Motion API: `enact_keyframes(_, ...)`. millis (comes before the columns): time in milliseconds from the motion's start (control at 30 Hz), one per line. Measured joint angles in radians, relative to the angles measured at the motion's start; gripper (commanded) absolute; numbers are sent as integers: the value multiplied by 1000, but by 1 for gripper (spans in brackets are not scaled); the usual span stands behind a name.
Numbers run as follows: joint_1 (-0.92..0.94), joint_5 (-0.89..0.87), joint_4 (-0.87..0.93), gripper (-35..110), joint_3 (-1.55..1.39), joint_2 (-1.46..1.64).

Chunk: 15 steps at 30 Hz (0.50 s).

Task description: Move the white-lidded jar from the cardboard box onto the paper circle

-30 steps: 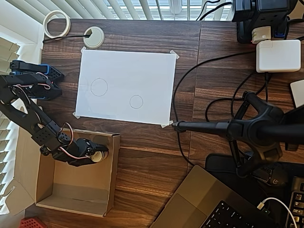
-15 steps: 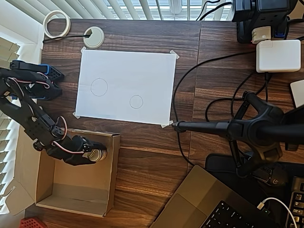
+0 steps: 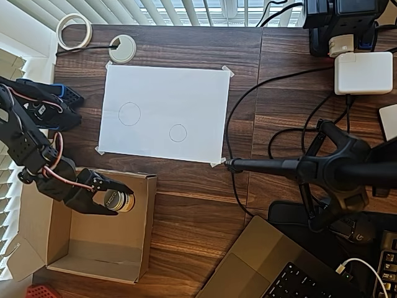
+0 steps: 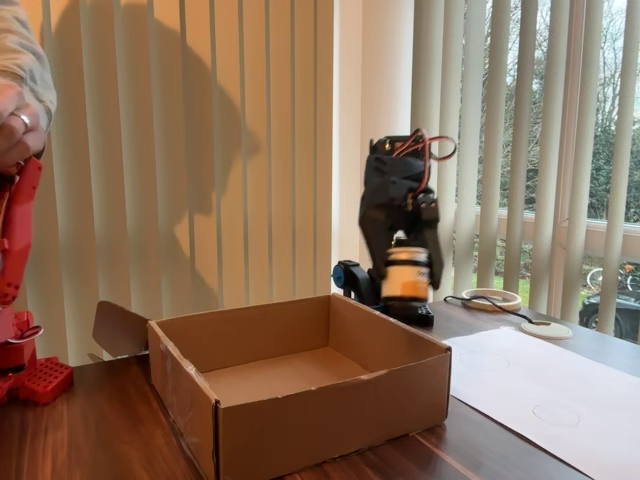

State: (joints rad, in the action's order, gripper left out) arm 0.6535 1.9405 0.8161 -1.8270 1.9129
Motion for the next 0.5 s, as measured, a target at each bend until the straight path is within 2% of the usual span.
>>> enact_keyframes(333,-373,-112,2,1,0,58)
enact_keyframes(500,-446,-153,2,1,0,-87)
